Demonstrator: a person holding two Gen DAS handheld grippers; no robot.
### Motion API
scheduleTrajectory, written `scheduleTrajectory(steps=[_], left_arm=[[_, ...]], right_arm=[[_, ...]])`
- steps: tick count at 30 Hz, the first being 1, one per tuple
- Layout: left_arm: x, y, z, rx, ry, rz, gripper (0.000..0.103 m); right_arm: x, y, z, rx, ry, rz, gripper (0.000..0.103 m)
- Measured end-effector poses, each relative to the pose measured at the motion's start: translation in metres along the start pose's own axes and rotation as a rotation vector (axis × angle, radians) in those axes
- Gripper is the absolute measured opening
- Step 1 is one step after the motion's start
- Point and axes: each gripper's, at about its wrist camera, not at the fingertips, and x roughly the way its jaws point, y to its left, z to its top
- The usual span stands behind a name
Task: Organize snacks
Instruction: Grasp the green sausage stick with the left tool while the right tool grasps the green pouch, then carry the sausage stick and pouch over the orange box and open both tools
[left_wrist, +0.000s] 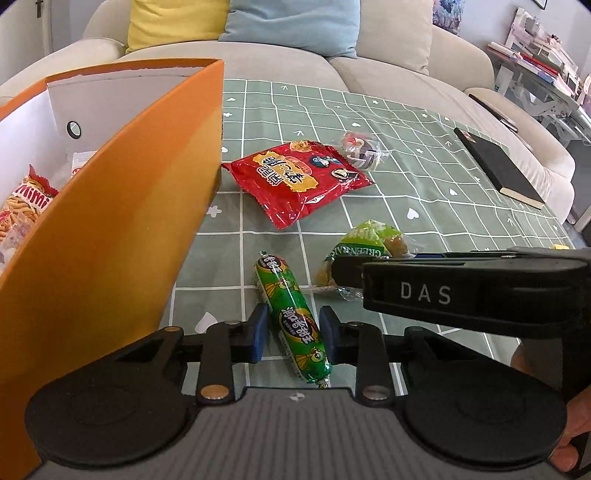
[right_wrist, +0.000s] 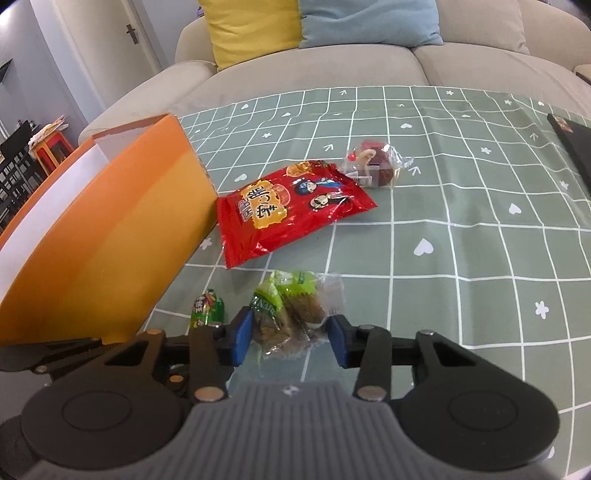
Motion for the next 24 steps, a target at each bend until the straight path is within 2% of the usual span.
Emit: scheduleTrajectory(steps=[8, 14, 21, 24], left_arm=[[-0.008, 0.001, -0.006, 0.005, -0.007, 0.0, 0.032], [-0.03, 0.002, -0.012, 0.001, -0.04, -0.018, 0.03], [-0.051, -0.002, -0.016, 0.011, -0.063, -0.02, 0.029], [-0.05, -0.005, -0.02, 0.037, -0.014, -0.031, 0.029]], right_arm=[[-0.012, -0.003, -0.001, 0.026, -0.011, -0.013, 0.038], [-0.032, -0.003, -0.004, 0.051, -0.022, -0.011, 0.038], [-0.054, 0.005, -0.012, 0.019, -0.026, -0.016, 0.038], [-0.06, 0.011, -0.016, -0.003, -0.011, -0.023, 0.038]])
